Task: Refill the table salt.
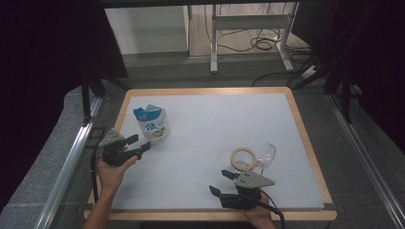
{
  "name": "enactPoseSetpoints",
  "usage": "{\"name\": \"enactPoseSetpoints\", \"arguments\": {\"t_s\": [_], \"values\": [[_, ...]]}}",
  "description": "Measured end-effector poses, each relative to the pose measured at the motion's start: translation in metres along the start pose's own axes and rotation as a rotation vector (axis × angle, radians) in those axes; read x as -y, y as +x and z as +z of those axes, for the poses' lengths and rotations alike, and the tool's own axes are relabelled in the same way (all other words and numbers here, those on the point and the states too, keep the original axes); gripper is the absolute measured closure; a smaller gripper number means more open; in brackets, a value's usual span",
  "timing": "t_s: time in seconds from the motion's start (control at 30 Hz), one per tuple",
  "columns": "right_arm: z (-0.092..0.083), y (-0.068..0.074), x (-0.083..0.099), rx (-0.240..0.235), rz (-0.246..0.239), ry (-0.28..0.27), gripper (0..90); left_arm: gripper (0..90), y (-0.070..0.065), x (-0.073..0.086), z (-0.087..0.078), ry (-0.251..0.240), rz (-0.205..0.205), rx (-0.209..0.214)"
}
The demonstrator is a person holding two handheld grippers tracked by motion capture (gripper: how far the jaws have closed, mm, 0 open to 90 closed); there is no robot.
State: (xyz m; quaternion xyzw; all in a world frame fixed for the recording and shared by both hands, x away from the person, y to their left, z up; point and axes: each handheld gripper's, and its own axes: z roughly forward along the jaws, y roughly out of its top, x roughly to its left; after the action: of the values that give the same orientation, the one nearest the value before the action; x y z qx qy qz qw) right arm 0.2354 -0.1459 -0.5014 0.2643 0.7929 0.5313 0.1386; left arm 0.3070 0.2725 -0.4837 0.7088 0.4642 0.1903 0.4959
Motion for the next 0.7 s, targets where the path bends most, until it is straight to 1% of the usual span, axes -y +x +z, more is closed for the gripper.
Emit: {"name": "enactPoseSetpoints", "arguments": {"t_s": [0.07,0.2,0.23,0.27,0.33,0.37,0.43,0.5,0.53,0.57,0.6,0.63,0.67,0.7], "values": [[0.0,0.0,0.0,-0.001,-0.002,0.002,31.0,33.4,0.008,-0.005,0.004,-0.004,-0.008,-0.006],[0.0,0.002,0.0,-0.01,-0.014,-0.006,30.8,34.9,0.026,-0.016,0.013,-0.014,-0.019,0.008],[0.0,0.003,0.0,-0.008,-0.018,-0.004,30.8,35.7,0.03,-0.02,0.017,-0.014,-0.02,0.007],[0.001,0.004,0.0,-0.005,-0.027,0.001,30.8,37.7,0.033,-0.022,0.02,-0.014,-0.025,0.008],[0.002,0.005,0.0,-0.006,-0.027,0.002,30.8,38.8,0.038,-0.026,0.026,-0.019,-0.03,0.022],[0.002,0.005,0.001,-0.004,-0.03,0.007,30.7,41.3,0.039,-0.028,0.028,-0.023,-0.028,0.022],[0.002,0.005,0.001,-0.003,-0.031,0.006,30.7,42.1,0.041,-0.03,0.032,-0.033,-0.035,0.033],[0.002,0.005,0.002,-0.001,-0.029,0.01,30.7,48.3,0.043,-0.033,0.036,-0.033,-0.031,0.042],[0.002,0.005,0.002,-0.001,-0.029,0.01,30.7,48.3,0.043,-0.034,0.037,-0.034,-0.026,0.051],[0.002,0.005,0.003,-0.001,-0.029,0.01,30.7,50.5,0.043,-0.035,0.039,-0.041,-0.021,0.063],[0.002,0.005,0.003,0.001,-0.029,0.012,30.7,57.5,0.04,-0.037,0.042,-0.043,0.016,0.063],[0.002,0.005,0.003,0.001,-0.029,0.012,30.7,61.6,0.04,-0.037,0.042,-0.043,0.016,0.063],[0.002,0.005,0.003,0.003,-0.029,0.012,30.7,61.6,0.039,-0.039,0.044,-0.04,0.024,0.061],[0.003,0.005,0.004,0.003,-0.028,0.012,30.7,71.1,0.038,-0.04,0.045,-0.039,0.026,0.059]]}}
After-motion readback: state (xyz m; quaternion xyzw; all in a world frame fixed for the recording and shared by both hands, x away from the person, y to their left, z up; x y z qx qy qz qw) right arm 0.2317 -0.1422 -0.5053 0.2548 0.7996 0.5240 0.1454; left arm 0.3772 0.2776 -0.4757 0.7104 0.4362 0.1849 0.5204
